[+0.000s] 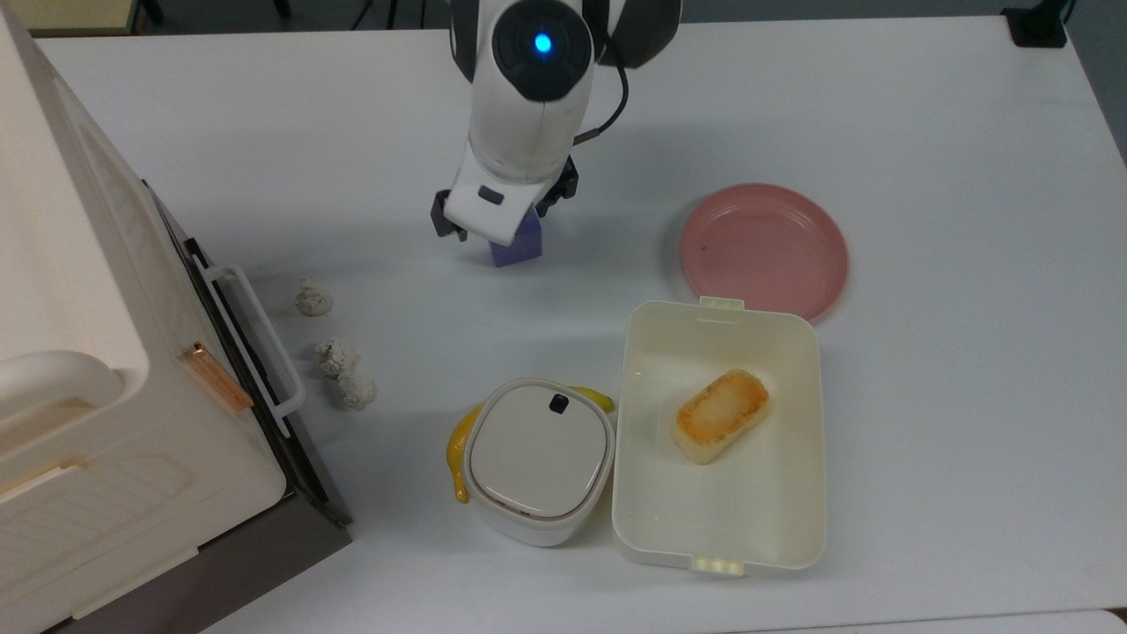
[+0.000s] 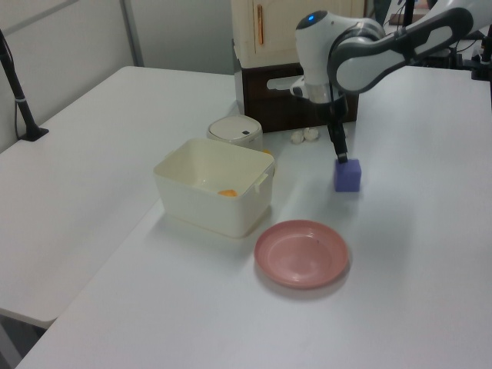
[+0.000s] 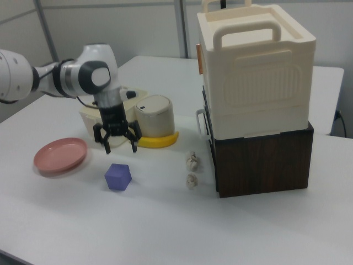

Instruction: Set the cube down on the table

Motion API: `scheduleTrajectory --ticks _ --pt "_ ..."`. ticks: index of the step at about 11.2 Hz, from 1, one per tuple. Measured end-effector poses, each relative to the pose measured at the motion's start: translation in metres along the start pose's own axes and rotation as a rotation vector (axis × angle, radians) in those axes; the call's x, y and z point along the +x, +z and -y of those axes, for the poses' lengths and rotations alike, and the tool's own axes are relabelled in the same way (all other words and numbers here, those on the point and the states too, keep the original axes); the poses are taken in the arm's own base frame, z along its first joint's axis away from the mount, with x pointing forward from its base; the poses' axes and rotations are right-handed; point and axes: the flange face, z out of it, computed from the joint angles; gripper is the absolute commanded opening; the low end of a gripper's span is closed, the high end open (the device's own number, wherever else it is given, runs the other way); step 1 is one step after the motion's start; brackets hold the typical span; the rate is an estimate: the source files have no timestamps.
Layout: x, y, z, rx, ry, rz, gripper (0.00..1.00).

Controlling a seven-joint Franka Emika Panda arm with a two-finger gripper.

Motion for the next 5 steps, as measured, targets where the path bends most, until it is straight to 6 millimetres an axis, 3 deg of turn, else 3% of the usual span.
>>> scheduleTrajectory --ticks 2,5 --pt "-0.016 -0.054 -0.010 -0.001 0.205 -0.079 1.00" --pt "-0.083 -0.133 -0.038 0.039 0.420 -0.117 1.00"
